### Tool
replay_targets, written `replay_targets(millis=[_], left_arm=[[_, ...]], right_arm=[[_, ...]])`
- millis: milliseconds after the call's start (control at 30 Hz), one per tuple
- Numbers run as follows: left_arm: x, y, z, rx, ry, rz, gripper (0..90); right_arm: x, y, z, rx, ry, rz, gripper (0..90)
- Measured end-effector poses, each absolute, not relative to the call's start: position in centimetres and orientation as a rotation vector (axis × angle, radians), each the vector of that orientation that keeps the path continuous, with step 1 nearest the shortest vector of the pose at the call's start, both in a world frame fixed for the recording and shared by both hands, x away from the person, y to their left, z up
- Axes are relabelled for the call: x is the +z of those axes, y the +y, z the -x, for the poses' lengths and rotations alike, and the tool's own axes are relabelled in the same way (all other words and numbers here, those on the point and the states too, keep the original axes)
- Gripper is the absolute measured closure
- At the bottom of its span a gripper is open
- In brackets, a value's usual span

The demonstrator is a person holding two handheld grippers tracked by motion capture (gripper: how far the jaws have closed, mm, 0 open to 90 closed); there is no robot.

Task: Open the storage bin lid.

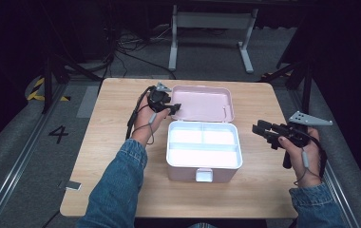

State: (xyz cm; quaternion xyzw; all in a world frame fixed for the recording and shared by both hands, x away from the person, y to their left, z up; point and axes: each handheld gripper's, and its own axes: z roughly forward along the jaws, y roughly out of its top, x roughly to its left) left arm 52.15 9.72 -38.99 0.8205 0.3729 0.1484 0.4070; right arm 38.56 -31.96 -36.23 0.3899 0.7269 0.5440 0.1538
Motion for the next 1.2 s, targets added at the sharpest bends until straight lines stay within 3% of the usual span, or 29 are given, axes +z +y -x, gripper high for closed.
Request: replay_targets(millis=[533, 800, 1200], left_arm=[[-39.7, 9.6, -52.4, 0.278, 1.008, -2.076, 42.0], [-39.4, 9.5, -52.3, 0.321, 1.036, -2.091, 29.7], [-36.3, 10.3, -50.2, 0.392, 0.97, -2.03, 27.9]], right_arm=[[-36.4, -31.9, -38.6, 1.556, 2.093, -1.128, 58.7], [-36.4, -31.9, -38.6, 1.559, 2.092, -1.128, 57.9], [-36.6, -31.7, -38.8, 1.556, 2.1, -1.134, 57.5]])
